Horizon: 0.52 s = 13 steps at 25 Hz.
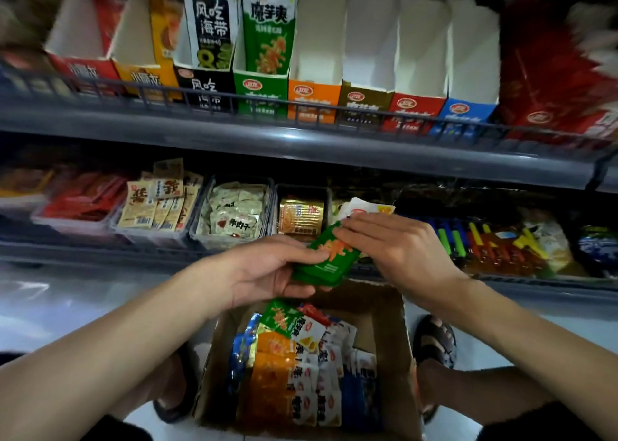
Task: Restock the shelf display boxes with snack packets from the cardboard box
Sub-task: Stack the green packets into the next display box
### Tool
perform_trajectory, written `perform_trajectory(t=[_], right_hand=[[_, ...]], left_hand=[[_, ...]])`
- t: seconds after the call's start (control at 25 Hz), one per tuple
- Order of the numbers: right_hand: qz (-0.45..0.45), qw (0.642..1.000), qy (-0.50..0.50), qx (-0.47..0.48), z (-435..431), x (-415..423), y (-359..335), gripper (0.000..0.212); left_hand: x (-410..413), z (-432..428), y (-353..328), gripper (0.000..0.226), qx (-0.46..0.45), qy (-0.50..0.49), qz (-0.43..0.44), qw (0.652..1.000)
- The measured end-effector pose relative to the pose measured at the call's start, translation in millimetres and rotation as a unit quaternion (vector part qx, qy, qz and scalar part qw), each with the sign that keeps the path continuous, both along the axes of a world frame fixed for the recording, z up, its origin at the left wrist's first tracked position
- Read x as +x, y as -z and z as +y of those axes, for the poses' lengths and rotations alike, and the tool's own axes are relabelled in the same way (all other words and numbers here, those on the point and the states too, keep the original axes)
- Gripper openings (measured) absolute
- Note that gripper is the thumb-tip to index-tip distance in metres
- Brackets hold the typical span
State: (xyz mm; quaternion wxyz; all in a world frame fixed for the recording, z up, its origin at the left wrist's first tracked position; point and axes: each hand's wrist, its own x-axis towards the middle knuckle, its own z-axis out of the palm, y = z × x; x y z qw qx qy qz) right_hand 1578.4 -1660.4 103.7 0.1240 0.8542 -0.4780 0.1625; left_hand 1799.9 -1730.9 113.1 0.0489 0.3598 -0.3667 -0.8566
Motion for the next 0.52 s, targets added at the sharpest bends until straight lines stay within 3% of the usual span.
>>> perform_trajectory(t=[0.08, 0.16, 0.2, 0.24, 0.32, 0.36, 0.4, 0.44, 0.52], right_hand=[[-0.034, 0.999, 0.022, 0.016, -5, 1, 2, 0.041], [-0.157, 0.981, 0.103, 0.054, -12, -1, -1, 0.055], [-0.253, 0.948, 0.165, 0.100, -14, -2, -3, 0.059], [-0.370, 0.890, 0.213, 0.158, -15, -2, -5, 0.058], [-0.583, 0.731, 0.245, 0.257, -18, -1, -5, 0.045], [-0.647, 0.664, 0.244, 0.283, -19, 1, -4, 0.039], [-0.684, 0.624, 0.234, 0.296, -21, 2, -3, 0.033], [-0.701, 0.609, 0.222, 0.298, -23, 4, -4, 0.028], [-0.711, 0.609, 0.199, 0.290, -26, 9, -10, 0.024]], left_hand=[[-5, -1, 2, 0.031, -0.027, -0.033, -0.016, 0.999], [-9, -6, 4, 0.031, -0.078, -0.048, -0.032, 0.995], [-10, -7, 3, 0.030, -0.108, -0.051, -0.041, 0.992], [-11, -9, 2, 0.029, -0.135, -0.049, -0.047, 0.989], [-15, -8, 0, 0.027, -0.163, -0.029, -0.052, 0.985], [-17, -7, 0, 0.026, -0.165, -0.016, -0.053, 0.985], [-19, -6, 0, 0.027, -0.162, -0.005, -0.056, 0.985], [-21, -5, 1, 0.029, -0.151, 0.003, -0.056, 0.987], [-22, -3, -1, 0.033, -0.091, 0.012, -0.026, 0.995]])
